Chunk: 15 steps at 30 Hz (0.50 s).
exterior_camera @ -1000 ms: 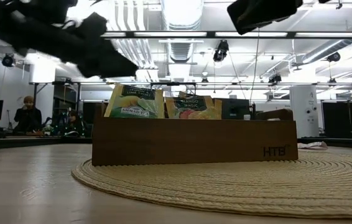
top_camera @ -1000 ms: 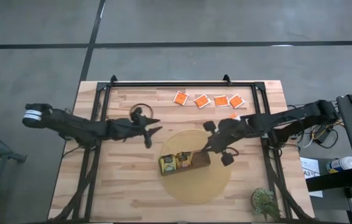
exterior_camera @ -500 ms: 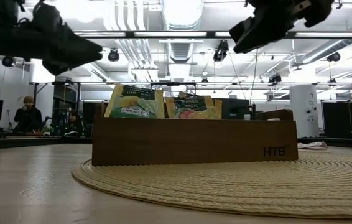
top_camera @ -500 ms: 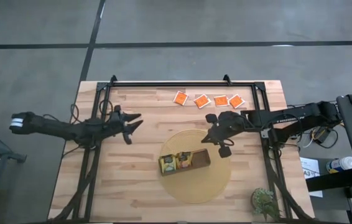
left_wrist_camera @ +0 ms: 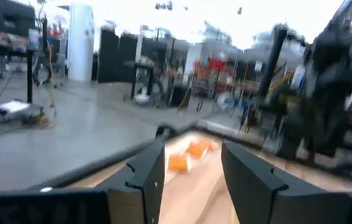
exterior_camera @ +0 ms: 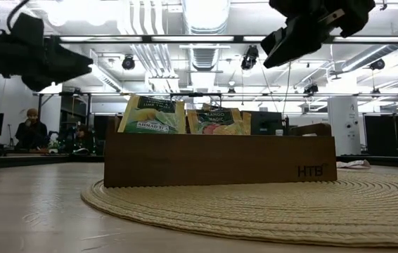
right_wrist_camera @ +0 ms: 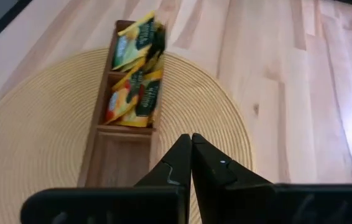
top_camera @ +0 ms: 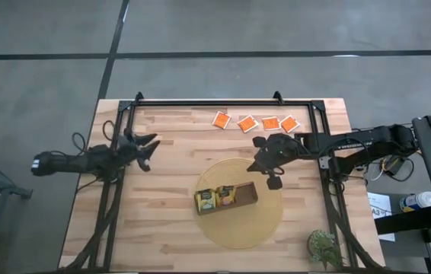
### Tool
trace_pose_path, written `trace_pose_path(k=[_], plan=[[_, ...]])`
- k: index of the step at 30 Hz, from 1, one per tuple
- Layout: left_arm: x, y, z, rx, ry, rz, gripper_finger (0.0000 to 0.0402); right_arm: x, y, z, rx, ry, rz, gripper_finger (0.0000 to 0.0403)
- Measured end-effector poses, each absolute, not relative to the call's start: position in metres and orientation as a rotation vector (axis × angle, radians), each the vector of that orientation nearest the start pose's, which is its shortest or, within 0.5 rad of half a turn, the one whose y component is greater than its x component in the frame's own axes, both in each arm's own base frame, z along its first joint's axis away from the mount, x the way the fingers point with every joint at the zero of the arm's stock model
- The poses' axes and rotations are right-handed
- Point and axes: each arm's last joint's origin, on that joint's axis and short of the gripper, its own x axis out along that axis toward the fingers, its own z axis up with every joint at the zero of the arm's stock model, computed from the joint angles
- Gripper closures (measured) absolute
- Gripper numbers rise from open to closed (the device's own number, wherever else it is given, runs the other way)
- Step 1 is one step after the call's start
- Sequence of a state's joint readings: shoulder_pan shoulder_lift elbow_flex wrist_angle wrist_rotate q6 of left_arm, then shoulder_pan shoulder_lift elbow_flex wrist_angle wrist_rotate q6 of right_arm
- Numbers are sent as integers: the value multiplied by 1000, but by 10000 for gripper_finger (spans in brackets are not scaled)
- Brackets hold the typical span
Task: Pick & Place Tea
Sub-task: Put the orange tea bag into the right section of the wooden organizer
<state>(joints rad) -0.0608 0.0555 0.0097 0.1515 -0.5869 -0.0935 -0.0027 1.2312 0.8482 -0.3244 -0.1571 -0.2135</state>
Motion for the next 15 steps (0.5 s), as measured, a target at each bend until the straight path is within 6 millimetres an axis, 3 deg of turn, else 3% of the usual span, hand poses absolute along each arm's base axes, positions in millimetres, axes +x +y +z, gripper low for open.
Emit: trace_pose_path(k=[15], plan=[[94, 12, 170, -161, -84, 585, 248, 249, -35, 247, -25, 732, 52, 394]])
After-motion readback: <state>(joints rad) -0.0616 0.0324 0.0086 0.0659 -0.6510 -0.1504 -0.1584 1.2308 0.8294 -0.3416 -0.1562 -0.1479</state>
